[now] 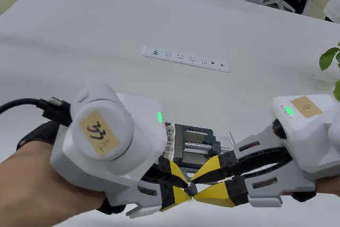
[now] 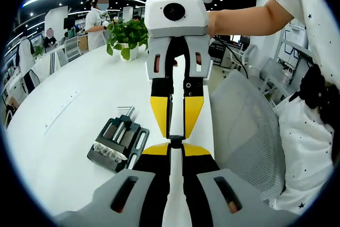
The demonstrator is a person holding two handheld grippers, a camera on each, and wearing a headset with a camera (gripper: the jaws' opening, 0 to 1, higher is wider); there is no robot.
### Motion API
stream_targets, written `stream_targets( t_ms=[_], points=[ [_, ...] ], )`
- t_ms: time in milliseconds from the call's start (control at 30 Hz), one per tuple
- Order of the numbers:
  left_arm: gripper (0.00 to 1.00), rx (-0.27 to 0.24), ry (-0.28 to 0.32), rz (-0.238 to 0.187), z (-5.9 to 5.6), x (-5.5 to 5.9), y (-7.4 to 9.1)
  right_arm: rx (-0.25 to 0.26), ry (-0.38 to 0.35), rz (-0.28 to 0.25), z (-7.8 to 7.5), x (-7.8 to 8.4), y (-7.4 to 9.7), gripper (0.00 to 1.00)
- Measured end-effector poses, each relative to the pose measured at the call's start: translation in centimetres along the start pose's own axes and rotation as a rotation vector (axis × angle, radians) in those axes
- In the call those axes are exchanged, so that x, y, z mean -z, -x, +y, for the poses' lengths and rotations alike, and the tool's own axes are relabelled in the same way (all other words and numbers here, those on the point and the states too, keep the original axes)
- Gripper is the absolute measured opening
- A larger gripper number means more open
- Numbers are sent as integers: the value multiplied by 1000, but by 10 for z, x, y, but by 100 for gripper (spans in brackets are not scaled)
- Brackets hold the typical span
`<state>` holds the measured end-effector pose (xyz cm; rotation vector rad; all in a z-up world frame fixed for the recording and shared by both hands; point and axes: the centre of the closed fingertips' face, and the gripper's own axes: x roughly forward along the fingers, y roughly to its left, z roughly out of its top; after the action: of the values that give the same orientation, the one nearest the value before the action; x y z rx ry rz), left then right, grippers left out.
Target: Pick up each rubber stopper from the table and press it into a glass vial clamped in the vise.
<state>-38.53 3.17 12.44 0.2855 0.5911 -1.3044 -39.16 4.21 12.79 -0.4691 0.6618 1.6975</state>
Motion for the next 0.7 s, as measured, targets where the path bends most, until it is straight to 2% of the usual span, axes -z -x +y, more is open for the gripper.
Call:
stream_targets(
  t_ms=[200,700],
  points=[
    [4,-11,-7,-7,1,2,0,6,-8,9,-1,1,-2,5],
    [7,-40,25,-67,4,4,5,1,-26,24,-6,-5,-4,5]
  ],
)
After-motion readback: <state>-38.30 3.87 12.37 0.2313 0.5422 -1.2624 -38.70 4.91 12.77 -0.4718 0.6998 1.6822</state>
